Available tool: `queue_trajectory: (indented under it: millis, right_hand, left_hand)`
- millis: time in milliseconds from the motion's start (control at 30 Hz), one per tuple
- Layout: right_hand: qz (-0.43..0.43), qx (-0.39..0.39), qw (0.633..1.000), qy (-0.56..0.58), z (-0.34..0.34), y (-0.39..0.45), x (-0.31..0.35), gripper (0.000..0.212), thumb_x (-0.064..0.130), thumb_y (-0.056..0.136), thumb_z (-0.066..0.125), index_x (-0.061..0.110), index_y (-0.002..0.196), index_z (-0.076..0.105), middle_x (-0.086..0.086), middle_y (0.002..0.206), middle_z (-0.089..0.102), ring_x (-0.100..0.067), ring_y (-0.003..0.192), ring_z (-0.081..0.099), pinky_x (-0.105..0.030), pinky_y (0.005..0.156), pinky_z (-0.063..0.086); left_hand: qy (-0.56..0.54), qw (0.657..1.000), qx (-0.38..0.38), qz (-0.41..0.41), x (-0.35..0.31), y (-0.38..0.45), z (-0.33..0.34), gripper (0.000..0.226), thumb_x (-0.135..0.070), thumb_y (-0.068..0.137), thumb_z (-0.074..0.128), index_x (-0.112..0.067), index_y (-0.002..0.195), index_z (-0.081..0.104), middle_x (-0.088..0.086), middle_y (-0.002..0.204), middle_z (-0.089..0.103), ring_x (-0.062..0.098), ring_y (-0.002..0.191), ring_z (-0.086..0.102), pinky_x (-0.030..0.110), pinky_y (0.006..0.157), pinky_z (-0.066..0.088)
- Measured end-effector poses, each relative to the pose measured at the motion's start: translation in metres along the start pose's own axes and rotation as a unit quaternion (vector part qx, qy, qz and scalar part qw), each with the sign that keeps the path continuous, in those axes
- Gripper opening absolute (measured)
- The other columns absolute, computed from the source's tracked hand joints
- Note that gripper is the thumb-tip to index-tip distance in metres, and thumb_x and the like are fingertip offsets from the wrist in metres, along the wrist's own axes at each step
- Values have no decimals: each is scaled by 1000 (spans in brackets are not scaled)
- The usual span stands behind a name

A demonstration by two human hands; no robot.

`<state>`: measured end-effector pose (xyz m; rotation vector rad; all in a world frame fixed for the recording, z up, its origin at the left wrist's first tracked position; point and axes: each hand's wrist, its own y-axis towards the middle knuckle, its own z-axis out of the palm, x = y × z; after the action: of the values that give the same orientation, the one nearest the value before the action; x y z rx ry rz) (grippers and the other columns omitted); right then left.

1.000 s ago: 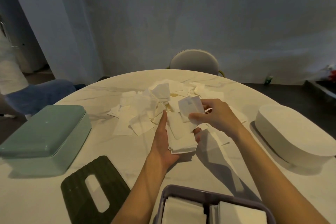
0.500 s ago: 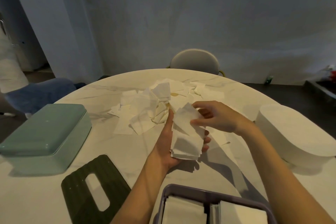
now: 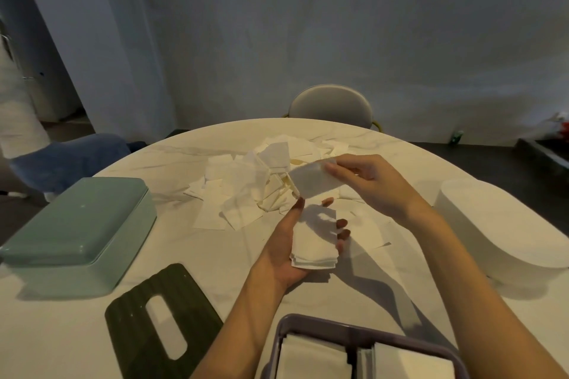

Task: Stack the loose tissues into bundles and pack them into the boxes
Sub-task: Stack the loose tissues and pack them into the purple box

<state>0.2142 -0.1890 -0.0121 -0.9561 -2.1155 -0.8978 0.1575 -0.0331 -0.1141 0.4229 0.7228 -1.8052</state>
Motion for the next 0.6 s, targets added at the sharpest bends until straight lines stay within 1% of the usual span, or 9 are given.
queue_trajectory:
  millis: [67, 100, 167, 233, 300, 367, 500, 567, 600]
  right_hand:
    - [4, 97, 990, 102, -11, -5, 4, 21, 42, 91, 60, 38, 105, 74, 28, 105, 70, -2, 105, 63, -18, 90, 54]
    - [4, 150, 983, 105, -14, -6, 4, 27, 46, 90, 60, 36, 110, 75, 24, 113, 71, -5, 112, 62, -23, 96, 54]
    - [-6, 198, 980, 2, -12, -5, -3, 37, 58, 90, 58, 39, 117, 75, 21, 125, 68, -14, 121, 60, -35, 104, 52]
    - [7, 182, 982, -40, -8, -2, -6, 36, 59, 90, 56, 44, 117, 74, 26, 122, 68, -11, 118, 62, -38, 104, 53]
    - [27, 149, 988, -10, -6, 0, -6, 29, 53, 92, 58, 45, 113, 74, 28, 115, 70, -5, 109, 64, -29, 96, 56]
    - [12, 121, 992, -22, -6, 1, -6, 18, 46, 93, 61, 47, 107, 72, 30, 108, 69, -3, 102, 65, -18, 85, 54]
    - [11, 70, 996, -50, -4, 2, -8, 12, 38, 97, 62, 45, 104, 68, 26, 102, 66, -6, 94, 64, -10, 71, 50]
    - [14, 53, 997, -50, -4, 3, -9, 11, 35, 98, 61, 45, 100, 65, 31, 95, 62, -3, 88, 63, -9, 66, 51]
    - [11, 42, 997, -56, -5, 4, -10, 12, 34, 99, 61, 46, 98, 65, 32, 94, 61, -3, 85, 63, -9, 64, 52]
  left_hand:
    - [13, 1000, -10, 9, 0, -1, 1, 52, -40, 81, 81, -2, 116, 73, 23, 107, 73, 35, 86, 73, 42, 70, 63]
    - [31, 999, -27, 13, 1, 0, 0, 43, -38, 85, 79, -3, 110, 73, 18, 95, 76, 30, 78, 75, 38, 65, 63]
    - [65, 996, -48, 34, 0, 2, -7, 33, -44, 98, 64, -12, 105, 69, 5, 75, 77, 21, 71, 73, 36, 64, 60]
    - [75, 994, -75, 25, -1, 2, -7, 39, -54, 96, 61, -18, 106, 68, 2, 75, 77, 22, 78, 70, 39, 70, 57]
    - [91, 990, -105, 38, -2, 7, -10, 55, -64, 90, 65, -18, 119, 68, 10, 96, 76, 30, 92, 70, 43, 81, 57]
    - [112, 990, -66, 55, -5, 9, -10, 70, -72, 85, 66, -21, 133, 63, 12, 120, 70, 33, 110, 67, 45, 93, 54]
    - [126, 991, 8, 48, -5, 0, -10, 60, -72, 94, 44, -20, 112, 67, -1, 95, 79, 15, 86, 77, 31, 72, 62]
    - [153, 988, 7, 1, -5, -4, -4, 71, -78, 89, 50, -15, 118, 68, 6, 109, 76, 22, 94, 76, 39, 79, 63]
    - [148, 988, 44, -15, -5, -4, -5, 77, -80, 85, 56, -16, 126, 66, 6, 116, 71, 23, 100, 73, 42, 84, 62]
